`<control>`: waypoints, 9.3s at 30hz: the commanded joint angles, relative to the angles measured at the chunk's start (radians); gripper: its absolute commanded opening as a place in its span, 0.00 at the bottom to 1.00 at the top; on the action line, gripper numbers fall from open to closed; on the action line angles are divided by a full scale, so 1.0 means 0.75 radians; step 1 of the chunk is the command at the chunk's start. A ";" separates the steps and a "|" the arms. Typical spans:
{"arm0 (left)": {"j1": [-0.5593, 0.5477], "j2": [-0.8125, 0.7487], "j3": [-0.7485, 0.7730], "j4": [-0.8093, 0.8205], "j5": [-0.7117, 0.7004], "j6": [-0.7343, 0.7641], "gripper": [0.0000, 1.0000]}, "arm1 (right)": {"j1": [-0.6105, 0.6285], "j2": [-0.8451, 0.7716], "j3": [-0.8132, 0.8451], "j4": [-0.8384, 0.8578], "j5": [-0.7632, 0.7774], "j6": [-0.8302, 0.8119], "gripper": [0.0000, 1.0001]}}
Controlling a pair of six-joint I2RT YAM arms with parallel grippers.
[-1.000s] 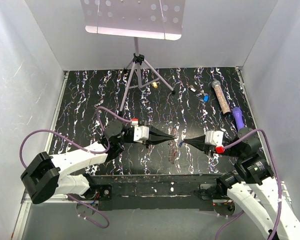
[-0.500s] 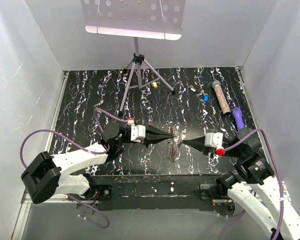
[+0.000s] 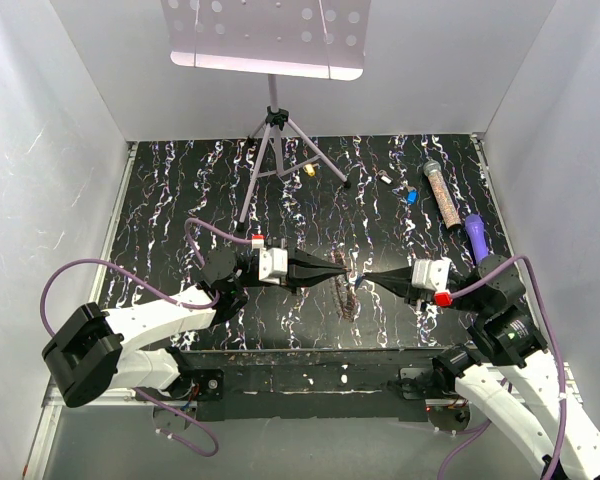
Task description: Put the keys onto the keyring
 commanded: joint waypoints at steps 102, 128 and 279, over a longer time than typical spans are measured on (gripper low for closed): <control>-0.038 0.021 0.022 0.082 0.074 -0.085 0.00 | 0.009 0.117 0.011 0.267 -0.107 0.228 0.01; -0.046 0.003 0.045 -0.041 0.105 -0.008 0.00 | 0.009 0.144 0.052 0.250 -0.123 0.281 0.01; -0.044 -0.061 0.198 -0.700 0.144 0.383 0.00 | 0.009 0.193 0.148 0.152 -0.146 0.228 0.01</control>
